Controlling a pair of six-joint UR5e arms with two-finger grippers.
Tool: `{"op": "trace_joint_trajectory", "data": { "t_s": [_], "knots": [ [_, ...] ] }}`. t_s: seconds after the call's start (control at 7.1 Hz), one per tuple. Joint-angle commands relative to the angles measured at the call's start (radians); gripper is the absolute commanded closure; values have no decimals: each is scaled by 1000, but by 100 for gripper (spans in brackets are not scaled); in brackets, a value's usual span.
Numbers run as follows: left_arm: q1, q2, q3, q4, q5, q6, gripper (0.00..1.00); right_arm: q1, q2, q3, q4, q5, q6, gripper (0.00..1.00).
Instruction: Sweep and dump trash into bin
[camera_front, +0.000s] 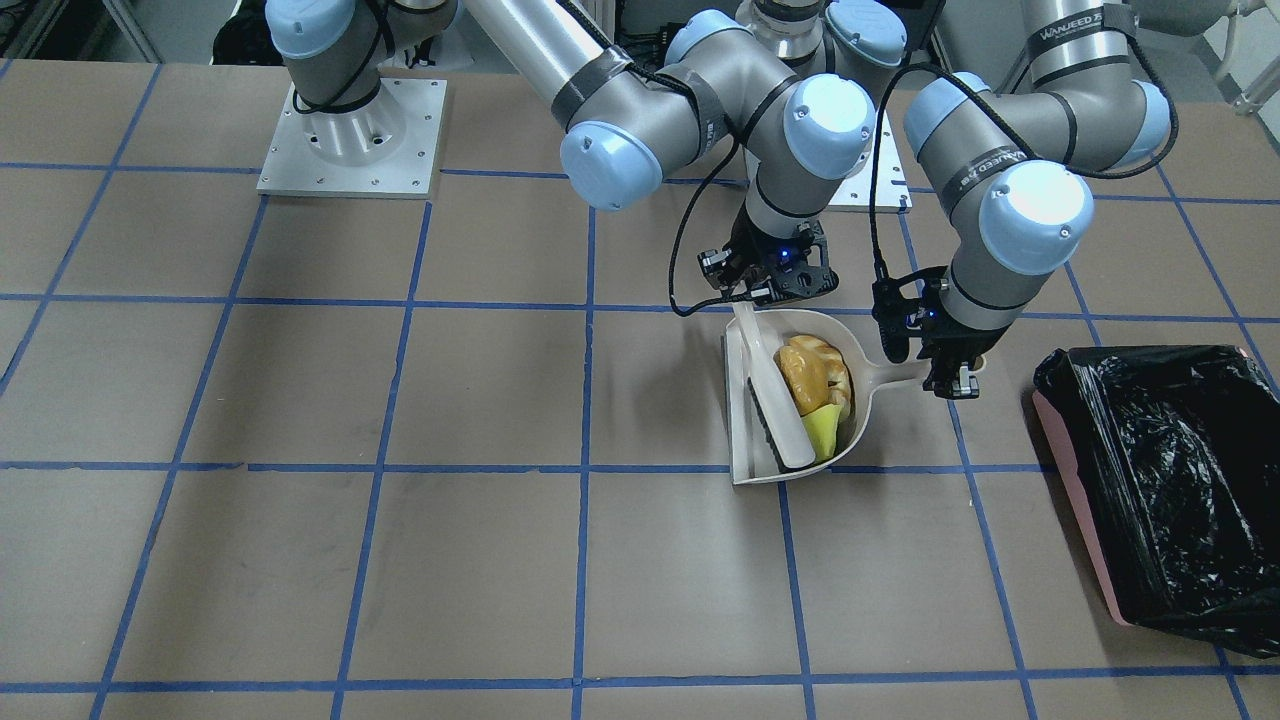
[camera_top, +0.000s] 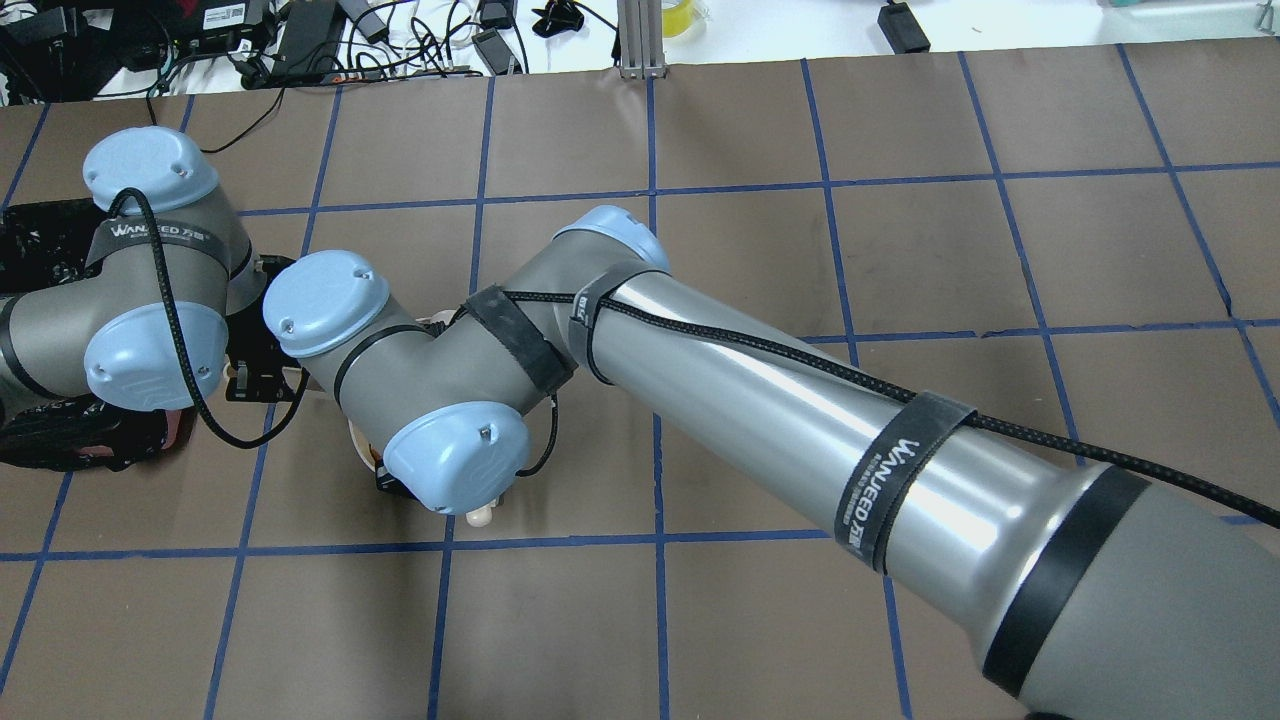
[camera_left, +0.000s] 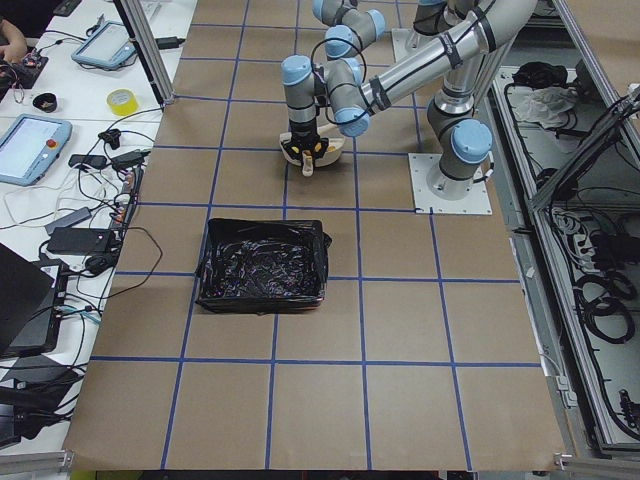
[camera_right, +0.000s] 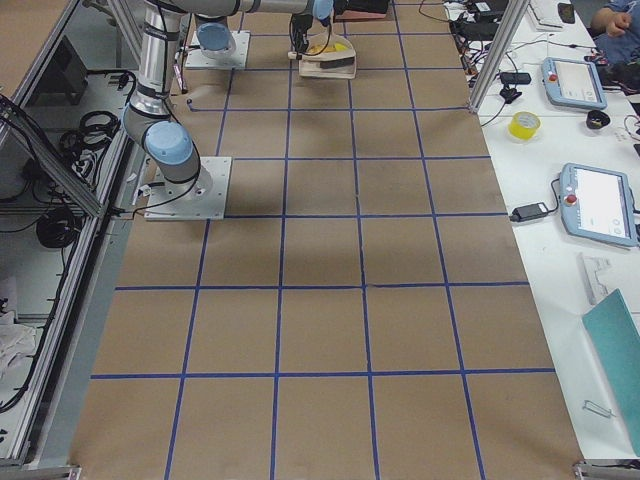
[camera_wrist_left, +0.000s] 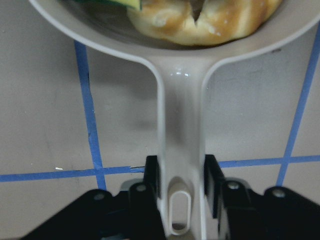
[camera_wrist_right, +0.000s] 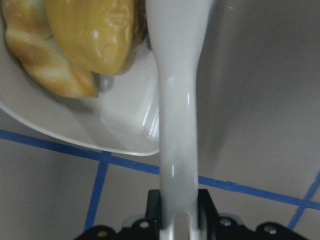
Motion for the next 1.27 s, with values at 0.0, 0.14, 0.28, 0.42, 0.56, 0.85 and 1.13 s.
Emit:
{"op": "trace_joint_trajectory", "data": {
  "t_s": [0.0,0.14,0.28,0.42,0.56,0.85,1.13],
  "knots": [
    [1,0,0,0,0,1,100,-56,-89,6,113,-82,-5,100],
    [1,-2,0,0,0,0,100,-121,-115,11,131,-103,-30,100],
    [1,-2,0,0,0,0,100,-201,-134,12,137,-109,-41,100],
    [1,-2,0,0,0,0,100,-282,-145,21,139,-117,-48,100],
    [1,-2,2,0,0,0,100,-383,-160,62,122,-117,-65,100],
    [1,-2,3,0,0,1,100,-514,-189,96,125,-114,-175,100],
    [1,-3,2,0,0,0,100,-437,-212,253,121,-97,-165,100]
  ]
}}
